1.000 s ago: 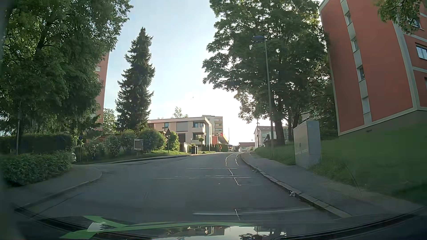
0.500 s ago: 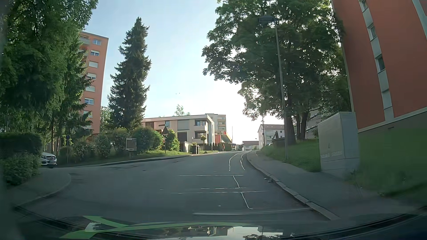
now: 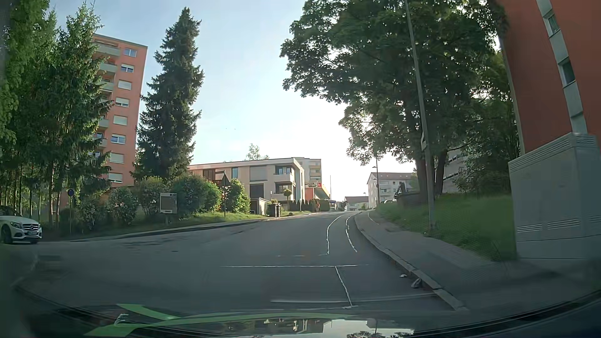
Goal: Follow the waypoints while adhering to traffic rules and regulations
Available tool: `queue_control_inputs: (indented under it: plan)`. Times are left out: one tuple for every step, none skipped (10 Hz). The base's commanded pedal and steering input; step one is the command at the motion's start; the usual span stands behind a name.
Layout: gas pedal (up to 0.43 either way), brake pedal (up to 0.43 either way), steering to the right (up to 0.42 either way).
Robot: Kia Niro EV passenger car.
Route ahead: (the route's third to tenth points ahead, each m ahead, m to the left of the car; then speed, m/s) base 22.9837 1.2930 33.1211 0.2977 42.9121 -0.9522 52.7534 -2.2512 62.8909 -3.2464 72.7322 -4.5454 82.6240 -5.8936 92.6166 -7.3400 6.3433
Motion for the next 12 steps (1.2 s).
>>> queue_control_inputs:
  plan:
    - [0.22,0.0,-0.037]
    - [0.189,0.0,-0.037]
    - [0.177,0.0,-0.036]
    - [0.177,0.0,-0.027]
    - [0.177,0.0,-0.014]
    - [0.177,0.0,-0.007]
    - [0.197,0.0,-0.004]
    - [0.228,0.0,-0.001]
    - [0.24,0.0,0.001]
    - [0.248,0.0,0.004]
    - [0.26,0.0,0.005]
    - [0.26,0.0,0.008]
